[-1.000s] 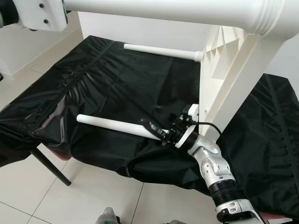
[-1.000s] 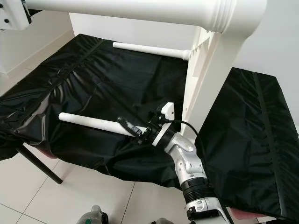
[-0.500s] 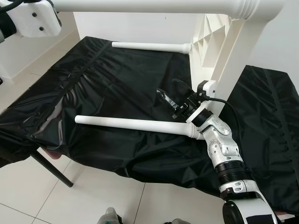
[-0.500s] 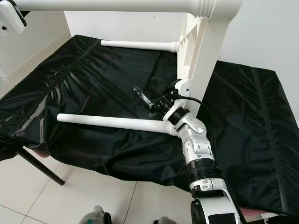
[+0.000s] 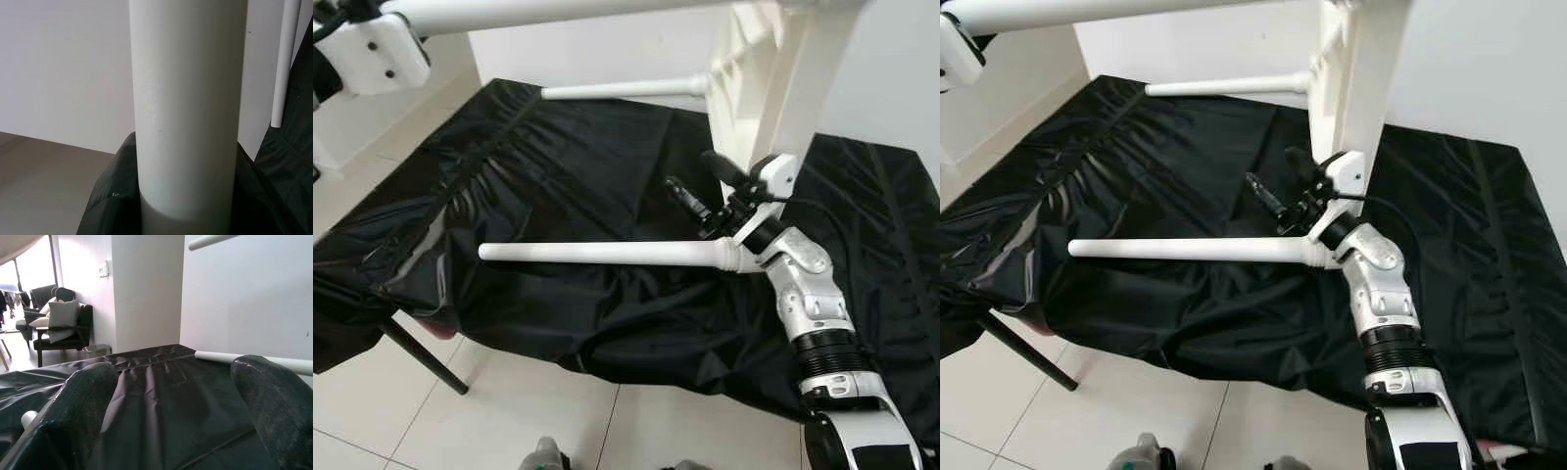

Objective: Building children table

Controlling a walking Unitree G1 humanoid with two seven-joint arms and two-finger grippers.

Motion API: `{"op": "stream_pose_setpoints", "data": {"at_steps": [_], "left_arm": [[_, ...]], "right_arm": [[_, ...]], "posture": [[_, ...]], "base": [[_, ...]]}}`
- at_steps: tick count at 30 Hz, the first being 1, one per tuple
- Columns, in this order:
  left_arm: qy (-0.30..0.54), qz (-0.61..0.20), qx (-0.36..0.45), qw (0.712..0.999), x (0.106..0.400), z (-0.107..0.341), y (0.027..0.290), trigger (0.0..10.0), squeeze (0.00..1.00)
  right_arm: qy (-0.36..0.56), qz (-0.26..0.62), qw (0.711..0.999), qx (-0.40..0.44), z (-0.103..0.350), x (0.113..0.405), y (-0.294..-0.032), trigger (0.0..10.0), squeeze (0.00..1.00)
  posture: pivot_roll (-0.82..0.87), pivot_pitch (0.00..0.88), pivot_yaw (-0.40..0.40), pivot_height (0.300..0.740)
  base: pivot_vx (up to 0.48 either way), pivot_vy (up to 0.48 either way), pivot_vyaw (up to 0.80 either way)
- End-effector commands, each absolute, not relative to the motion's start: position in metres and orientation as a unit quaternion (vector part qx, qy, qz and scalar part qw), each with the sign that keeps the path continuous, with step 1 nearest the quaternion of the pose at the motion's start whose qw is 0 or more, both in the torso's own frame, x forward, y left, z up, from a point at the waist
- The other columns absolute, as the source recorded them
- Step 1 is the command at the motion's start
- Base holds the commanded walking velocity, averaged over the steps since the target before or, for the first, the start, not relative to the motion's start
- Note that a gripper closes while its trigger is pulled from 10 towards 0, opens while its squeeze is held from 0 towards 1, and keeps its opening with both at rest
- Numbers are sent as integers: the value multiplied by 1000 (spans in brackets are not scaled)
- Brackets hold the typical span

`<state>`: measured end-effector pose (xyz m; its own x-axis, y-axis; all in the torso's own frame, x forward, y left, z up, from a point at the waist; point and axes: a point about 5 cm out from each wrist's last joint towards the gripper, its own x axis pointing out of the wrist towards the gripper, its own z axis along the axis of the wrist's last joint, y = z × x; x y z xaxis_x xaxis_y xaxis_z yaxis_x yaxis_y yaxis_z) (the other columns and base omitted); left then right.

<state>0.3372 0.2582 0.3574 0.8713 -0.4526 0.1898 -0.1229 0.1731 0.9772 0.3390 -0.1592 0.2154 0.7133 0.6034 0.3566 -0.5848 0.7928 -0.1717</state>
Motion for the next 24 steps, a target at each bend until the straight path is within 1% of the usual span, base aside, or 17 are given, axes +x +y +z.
{"op": "stream_pose_setpoints", "data": {"at_steps": [1, 4, 7, 9, 10, 13, 22, 24], "left_arm": [[-203, 30, 572, 795, 332, 341, 311, 0, 0], [-196, 35, 538, 819, 330, 321, 312, 0, 0], [-194, 35, 531, 824, 330, 316, 312, 0, 0], [-190, 40, 516, 834, 328, 307, 311, 0, 0], [-190, 40, 516, 834, 328, 307, 311, 0, 0], [-188, 49, 486, 852, 326, 292, 307, 0, 0], [-184, 59, 454, 870, 328, 279, 297, 0, 0], [-188, 66, 436, 877, 329, 276, 292, 0, 0]], "right_arm": [[-229, 170, 958, -30, 230, 335, -235, 10000, 0], [-240, 126, 960, -73, 249, 333, -264, 10000, 0], [-244, 120, 959, -84, 253, 333, -269, 10000, 0], [-254, 105, 956, -102, 267, 333, -279, 10000, 0], [-254, 105, 956, -102, 267, 333, -279, 10000, 0], [-274, 77, 950, -126, 291, 335, -293, 10000, 0], [-278, 89, 944, -153, 311, 342, -296, 10000, 0], [-282, 91, 939, -172, 325, 346, -297, 10000, 0]], "posture": [[76, 22, -64, 740], [64, 25, -77, 740], [64, 25, -77, 740], [62, 19, -90, 740], [62, 19, -90, 740], [62, 18, -101, 740], [52, 20, -116, 740], [46, 21, -122, 740]], "base": [[0, 0, 0], [0, 0, 0], [0, 0, 0], [0, 0, 0], [0, 0, 0], [0, 0, 0], [0, 0, 0], [0, 0, 0]]}}
